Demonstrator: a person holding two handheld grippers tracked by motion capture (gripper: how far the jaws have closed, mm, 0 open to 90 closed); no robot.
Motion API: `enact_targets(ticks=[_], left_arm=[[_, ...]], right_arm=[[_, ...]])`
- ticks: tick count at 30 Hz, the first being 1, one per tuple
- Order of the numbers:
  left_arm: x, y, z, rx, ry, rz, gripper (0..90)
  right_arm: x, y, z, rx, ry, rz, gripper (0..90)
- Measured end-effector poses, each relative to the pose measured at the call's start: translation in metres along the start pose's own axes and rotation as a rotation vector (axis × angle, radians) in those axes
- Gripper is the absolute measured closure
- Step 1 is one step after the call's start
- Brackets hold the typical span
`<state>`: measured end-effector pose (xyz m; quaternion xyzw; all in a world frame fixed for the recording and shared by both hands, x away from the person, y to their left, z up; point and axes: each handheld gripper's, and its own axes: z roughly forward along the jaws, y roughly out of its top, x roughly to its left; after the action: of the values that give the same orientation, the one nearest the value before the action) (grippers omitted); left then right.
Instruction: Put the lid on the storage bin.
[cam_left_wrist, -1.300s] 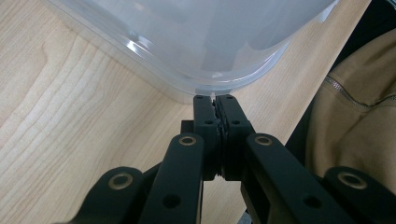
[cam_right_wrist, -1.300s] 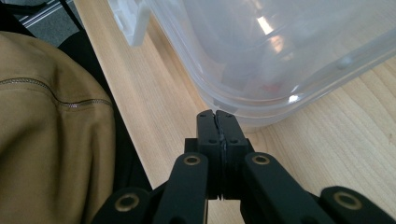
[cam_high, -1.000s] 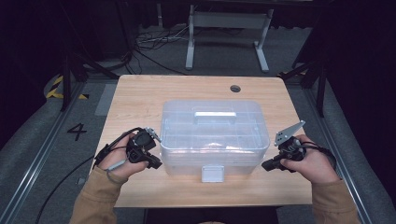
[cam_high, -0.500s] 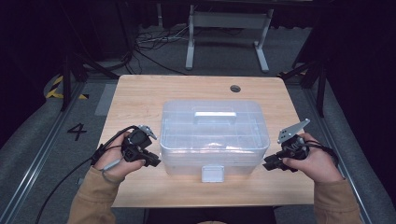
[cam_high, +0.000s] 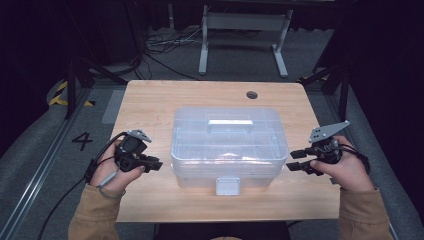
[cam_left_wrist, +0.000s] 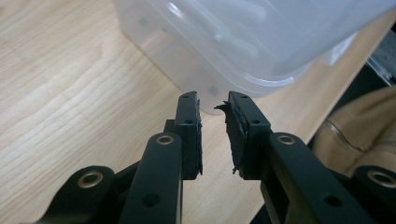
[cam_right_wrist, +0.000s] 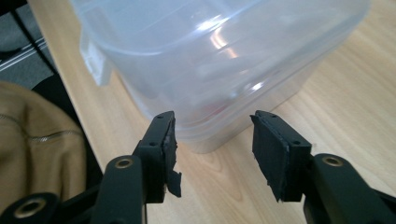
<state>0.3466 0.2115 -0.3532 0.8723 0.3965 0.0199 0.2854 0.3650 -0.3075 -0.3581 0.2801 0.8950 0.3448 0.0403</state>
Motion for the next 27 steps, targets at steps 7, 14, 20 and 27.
enact_targets(ticks=[7, 14, 20, 27], left_arm=[[0.01, -0.007, -0.005, -0.065, 0.057, -0.061, 73.2], [0.022, -0.011, -0.002, -0.131, 0.088, -0.106, 71.0], [0.035, -0.016, 0.001, -0.167, 0.14, -0.152, 68.5], [0.049, -0.018, 0.01, -0.198, 0.164, -0.183, 65.5]], right_arm=[[-0.011, -0.002, -0.006, -0.086, -0.061, 0.041, 44.3], [-0.023, -0.01, -0.01, -0.136, -0.101, 0.101, 42.0], [-0.035, -0.018, -0.008, -0.182, -0.147, 0.166, 38.8], [-0.052, -0.036, -0.006, -0.223, -0.194, 0.251, 37.2]])
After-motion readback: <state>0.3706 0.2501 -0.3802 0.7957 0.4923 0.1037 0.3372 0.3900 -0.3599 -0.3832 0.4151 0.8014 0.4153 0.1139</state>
